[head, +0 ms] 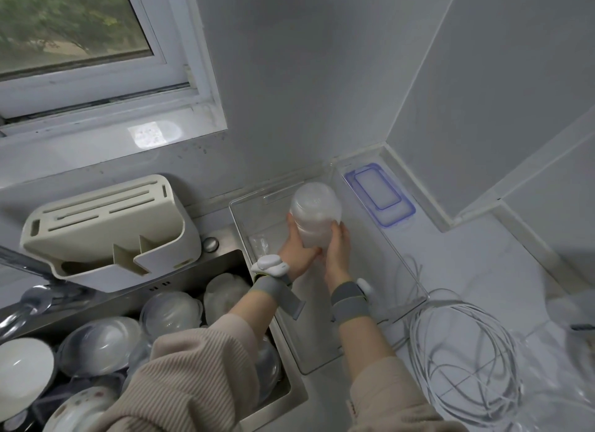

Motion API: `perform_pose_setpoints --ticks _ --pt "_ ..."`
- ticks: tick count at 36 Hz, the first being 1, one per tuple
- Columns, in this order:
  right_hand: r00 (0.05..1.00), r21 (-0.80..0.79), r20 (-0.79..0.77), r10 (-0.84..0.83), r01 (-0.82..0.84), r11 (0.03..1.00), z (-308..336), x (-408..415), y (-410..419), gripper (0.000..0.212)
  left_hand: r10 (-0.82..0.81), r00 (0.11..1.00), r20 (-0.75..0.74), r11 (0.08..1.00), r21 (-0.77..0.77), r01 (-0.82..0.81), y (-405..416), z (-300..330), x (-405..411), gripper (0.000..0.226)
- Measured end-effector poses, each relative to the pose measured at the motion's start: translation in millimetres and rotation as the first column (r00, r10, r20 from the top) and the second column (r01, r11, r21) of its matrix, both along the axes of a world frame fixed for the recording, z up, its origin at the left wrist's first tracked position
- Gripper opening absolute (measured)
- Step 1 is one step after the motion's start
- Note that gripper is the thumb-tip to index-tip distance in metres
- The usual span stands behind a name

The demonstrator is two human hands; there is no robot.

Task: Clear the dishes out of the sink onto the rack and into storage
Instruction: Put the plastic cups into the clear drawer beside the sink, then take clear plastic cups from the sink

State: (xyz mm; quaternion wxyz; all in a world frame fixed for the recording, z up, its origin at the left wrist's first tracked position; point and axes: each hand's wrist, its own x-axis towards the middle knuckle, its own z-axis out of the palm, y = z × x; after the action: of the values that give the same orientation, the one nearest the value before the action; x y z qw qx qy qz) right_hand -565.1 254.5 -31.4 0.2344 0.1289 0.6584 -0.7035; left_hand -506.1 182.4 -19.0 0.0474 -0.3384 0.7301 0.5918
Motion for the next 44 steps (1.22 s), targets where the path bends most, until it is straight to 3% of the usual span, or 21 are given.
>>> perform_pose_setpoints --ticks 5,18,24,27,31,37,44 --pt "0.993 0.083 -0.105 0.055 -0.046 0.995 2.5 1.8 1.2 0.036 -0.007 1.000 -0.028 1.000 -0.012 0.006 -1.8 9.5 -1.9 0.111" --pt "0.990 0.187 -0.138 0.039 -0.013 0.982 3.2 2.6 5.0 0.045 -0.002 1.000 0.023 0.985 -0.172 0.006 -5.2 17.6 -1.3 0.095" --pt "0.944 0.294 -0.330 -0.017 0.120 0.948 26.8 9.8 7.7 0.046 0.133 0.991 -0.024 0.964 -0.230 -0.135 -8.2 33.4 -5.7 0.083" --pt "0.875 0.304 -0.482 -0.032 0.202 0.931 46.4 14.3 6.3 0.045 0.161 0.985 -0.054 0.958 -0.232 -0.169 -13.4 42.7 -3.5 0.080" --pt "0.762 0.302 -0.648 0.012 0.243 0.922 74.3 24.2 -5.6 0.045 0.171 0.966 -0.195 0.951 -0.222 -0.213 -14.3 55.5 6.8 0.070" --pt "0.655 0.306 -0.744 0.133 0.157 0.939 99.5 49.5 -33.2 0.042 0.155 0.873 -0.462 0.930 -0.231 -0.287 -20.0 75.0 37.5 0.050" --pt "0.541 0.348 -0.774 0.329 -0.069 0.935 105.5 112.5 -69.2 0.035 0.250 0.739 -0.626 0.794 -0.305 -0.526 -43.7 85.2 114.3 0.040"
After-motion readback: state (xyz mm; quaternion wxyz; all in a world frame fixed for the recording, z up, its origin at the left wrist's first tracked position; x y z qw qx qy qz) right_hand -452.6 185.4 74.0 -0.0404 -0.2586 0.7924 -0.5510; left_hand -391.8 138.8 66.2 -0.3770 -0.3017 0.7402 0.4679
